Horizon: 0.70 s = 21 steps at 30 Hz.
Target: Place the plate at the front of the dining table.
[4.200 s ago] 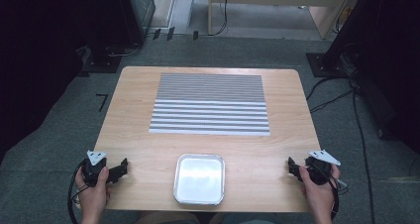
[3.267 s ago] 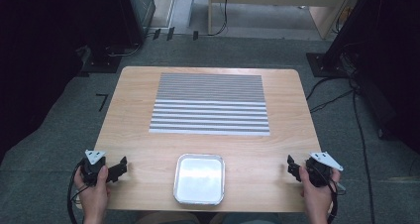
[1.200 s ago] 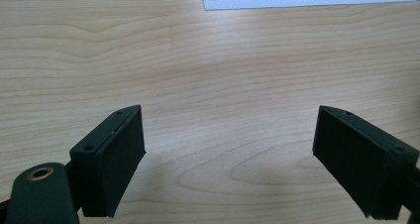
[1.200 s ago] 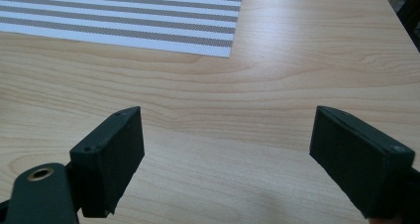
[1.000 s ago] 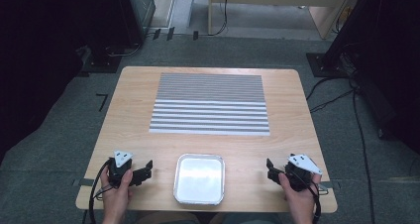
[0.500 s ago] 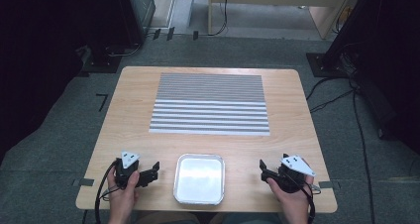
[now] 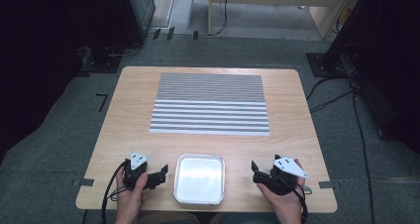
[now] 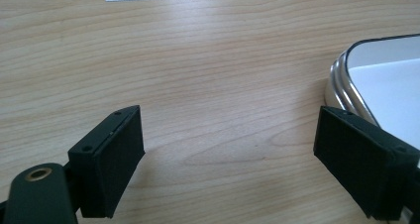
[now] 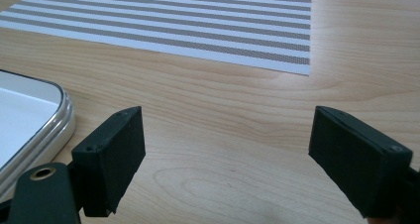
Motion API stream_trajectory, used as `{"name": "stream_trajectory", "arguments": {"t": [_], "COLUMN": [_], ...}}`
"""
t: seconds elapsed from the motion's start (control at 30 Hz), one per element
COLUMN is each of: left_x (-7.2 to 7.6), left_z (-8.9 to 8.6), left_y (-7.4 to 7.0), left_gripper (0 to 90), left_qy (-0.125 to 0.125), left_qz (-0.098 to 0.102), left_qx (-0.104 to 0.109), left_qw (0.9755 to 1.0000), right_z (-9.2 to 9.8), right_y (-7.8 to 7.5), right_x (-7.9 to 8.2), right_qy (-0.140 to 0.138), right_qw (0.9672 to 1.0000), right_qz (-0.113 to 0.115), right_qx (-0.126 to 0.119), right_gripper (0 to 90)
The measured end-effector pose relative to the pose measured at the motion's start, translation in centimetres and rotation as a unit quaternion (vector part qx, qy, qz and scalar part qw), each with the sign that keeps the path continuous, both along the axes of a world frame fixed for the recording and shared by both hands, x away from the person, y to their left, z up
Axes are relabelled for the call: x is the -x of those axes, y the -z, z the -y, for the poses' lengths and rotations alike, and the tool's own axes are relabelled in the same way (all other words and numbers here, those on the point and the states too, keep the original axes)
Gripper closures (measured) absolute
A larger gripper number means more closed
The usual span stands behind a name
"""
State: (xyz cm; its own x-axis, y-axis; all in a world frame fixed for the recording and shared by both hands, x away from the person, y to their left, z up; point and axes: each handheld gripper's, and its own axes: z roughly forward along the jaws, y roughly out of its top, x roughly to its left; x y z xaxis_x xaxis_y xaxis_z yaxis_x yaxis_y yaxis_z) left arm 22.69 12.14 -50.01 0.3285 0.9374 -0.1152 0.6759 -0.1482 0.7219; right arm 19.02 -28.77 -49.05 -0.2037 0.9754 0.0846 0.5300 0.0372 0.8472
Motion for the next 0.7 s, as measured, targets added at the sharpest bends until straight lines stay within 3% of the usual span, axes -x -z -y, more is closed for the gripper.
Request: {"name": "stream_trajectory", "arguments": {"t": [0.27,0.7], "left_x": [0.1,0.2], "left_z": [0.8,2.0], "left_y": [-0.1,0.0], "left_gripper": [13.1,15.9], "left_qy": [0.006,0.022], "left_qz": [-0.003,-0.014], "left_qx": [0.006,0.002], "left_qw": [1.0,0.9996], "right_z": [-0.9,-3.1], "right_y": [-0.1,0.0], "right_x": [0.2,1.1], "right_qy": [-0.005,0.007], "right_qw": [1.0,0.999], "right_qz": [0.002,0.041], "right_qx": [-0.007,0.016], "right_gripper": [15.4,31.8]}}
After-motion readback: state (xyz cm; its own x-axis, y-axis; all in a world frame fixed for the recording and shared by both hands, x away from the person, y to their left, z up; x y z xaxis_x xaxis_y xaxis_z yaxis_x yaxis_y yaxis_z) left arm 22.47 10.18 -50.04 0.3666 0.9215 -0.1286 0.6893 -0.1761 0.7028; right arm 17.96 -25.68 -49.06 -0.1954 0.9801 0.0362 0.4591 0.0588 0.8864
